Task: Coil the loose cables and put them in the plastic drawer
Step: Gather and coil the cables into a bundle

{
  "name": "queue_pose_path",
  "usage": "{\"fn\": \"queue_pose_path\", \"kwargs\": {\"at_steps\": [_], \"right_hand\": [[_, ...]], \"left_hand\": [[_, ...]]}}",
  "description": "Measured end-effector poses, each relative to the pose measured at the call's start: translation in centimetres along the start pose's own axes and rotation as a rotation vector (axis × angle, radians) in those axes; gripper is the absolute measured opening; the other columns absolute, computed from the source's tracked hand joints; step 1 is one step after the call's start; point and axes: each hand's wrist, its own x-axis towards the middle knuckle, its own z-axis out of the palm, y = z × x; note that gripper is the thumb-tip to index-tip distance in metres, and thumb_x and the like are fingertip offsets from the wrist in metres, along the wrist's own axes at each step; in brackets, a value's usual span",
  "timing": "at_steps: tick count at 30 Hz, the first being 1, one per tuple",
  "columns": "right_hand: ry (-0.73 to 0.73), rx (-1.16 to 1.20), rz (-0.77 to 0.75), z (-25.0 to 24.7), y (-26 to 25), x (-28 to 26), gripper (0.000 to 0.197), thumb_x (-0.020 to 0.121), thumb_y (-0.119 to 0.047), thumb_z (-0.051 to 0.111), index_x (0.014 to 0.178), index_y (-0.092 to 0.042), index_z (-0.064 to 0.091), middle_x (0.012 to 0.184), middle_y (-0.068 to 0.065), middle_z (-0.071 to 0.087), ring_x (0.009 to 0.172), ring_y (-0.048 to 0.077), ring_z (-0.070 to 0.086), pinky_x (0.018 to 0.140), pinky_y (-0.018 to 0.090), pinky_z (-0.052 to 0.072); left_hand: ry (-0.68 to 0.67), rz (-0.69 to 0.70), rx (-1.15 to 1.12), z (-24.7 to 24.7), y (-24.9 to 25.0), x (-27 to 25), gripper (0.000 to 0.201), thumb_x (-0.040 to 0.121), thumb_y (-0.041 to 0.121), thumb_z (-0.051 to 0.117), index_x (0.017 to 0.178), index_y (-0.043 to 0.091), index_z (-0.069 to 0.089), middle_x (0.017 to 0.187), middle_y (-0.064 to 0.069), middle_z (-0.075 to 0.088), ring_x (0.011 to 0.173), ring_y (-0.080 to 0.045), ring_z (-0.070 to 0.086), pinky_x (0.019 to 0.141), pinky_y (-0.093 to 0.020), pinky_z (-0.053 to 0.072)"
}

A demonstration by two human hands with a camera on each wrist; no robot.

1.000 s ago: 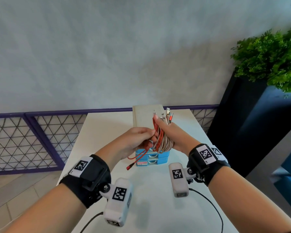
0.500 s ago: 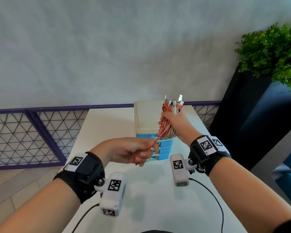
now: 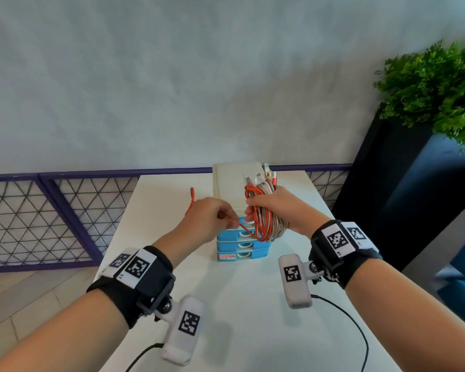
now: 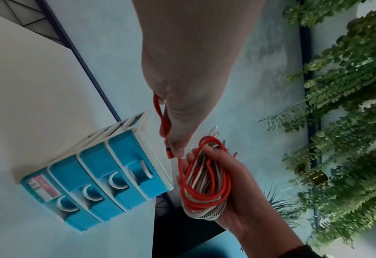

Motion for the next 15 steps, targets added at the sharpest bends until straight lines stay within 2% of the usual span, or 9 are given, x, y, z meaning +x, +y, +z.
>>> {"fn": "queue_pose_path", "kwargs": {"at_steps": [3,6,8,12,15], "right_hand": [[-0.070,-0.065,0.028,0.6,0.2,-0.4,0.019,0.088,-0.014,0.065,0.098,0.001,0.066,0.092,0.020,0.073,0.085,0.031,0.071,0.084,0.042,0.058],[-0.116,-0.078,0.056,1.2,0.4,-0.7,0.028,0.088,-0.015,0.066,0.106,0.006,0.065,0.097,0.022,0.073,0.092,0.035,0.071,0.088,0.042,0.057],[-0.112,-0.083,0.051,1.3,0.6,-0.7,0.026,0.088,-0.015,0.066,0.105,0.005,0.065,0.094,0.020,0.074,0.087,0.032,0.072,0.088,0.041,0.057],[-0.054,-0.145,0.044,1.5,0.9,-0.4,0.016,0.084,-0.017,0.068,0.093,-0.004,0.068,0.082,0.013,0.070,0.073,0.023,0.068,0.083,0.038,0.056],[0.028,-0.234,0.018,1.4,0.9,-0.3,0.007,0.084,-0.014,0.065,0.084,-0.007,0.063,0.070,0.009,0.064,0.064,0.021,0.063,0.069,0.031,0.055]], "left_hand": [[0.084,0.077,-0.055,0.2,0.4,0.0,0.020,0.072,0.019,0.078,0.078,0.019,0.059,0.073,0.014,0.060,0.072,0.001,0.057,0.065,-0.015,0.043],[0.141,0.098,-0.033,0.5,0.7,0.1,0.027,0.073,0.021,0.078,0.080,0.016,0.052,0.078,0.006,0.062,0.080,-0.013,0.060,0.067,-0.026,0.047],[0.143,0.100,-0.032,0.5,0.7,0.0,0.028,0.074,0.022,0.076,0.082,0.016,0.050,0.082,0.002,0.064,0.081,-0.016,0.060,0.068,-0.029,0.047],[0.086,0.132,0.000,0.7,0.4,-0.1,0.026,0.081,0.025,0.071,0.086,0.019,0.046,0.076,0.006,0.061,0.073,-0.010,0.057,0.064,-0.021,0.041],[-0.024,0.139,0.156,0.5,-0.7,0.3,0.013,0.089,0.029,0.060,0.086,0.017,0.054,0.071,0.009,0.062,0.074,-0.016,0.059,0.078,-0.027,0.036]]}}
